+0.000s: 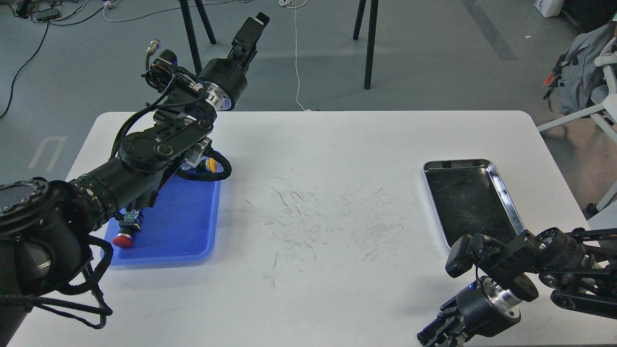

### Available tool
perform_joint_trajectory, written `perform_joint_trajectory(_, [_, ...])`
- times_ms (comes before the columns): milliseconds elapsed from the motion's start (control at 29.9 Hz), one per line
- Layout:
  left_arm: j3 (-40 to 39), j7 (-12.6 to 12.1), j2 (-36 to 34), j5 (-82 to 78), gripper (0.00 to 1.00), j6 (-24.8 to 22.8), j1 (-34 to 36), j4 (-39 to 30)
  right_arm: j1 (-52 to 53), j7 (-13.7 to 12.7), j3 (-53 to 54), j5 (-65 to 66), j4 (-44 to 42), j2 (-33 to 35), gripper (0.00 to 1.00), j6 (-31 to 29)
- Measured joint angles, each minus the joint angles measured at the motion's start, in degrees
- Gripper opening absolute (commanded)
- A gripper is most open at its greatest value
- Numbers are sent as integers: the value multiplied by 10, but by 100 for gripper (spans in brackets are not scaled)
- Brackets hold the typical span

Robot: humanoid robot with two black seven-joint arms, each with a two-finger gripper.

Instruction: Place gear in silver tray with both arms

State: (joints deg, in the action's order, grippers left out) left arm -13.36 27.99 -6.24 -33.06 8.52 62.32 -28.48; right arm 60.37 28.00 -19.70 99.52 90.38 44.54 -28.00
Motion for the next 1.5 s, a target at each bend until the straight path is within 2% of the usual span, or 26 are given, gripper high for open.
perform_joint_trajectory(568, [0, 0, -1, -1, 99, 0, -10, 0, 1, 0, 0, 4, -1, -1, 33, 0])
perform_joint_trajectory(1037, [0, 0, -2, -2, 99, 0, -15, 0, 0, 0, -1, 16, -3, -6, 3, 0])
perform_joint_trajectory(1338, [0, 0, -2, -2, 99, 0, -15, 0, 6, 0, 7, 26, -6, -1, 2, 0])
perform_joint_trajectory(1505, [0, 0, -2, -2, 99, 0, -15, 0, 7, -1, 59, 18, -7, 20, 2, 0])
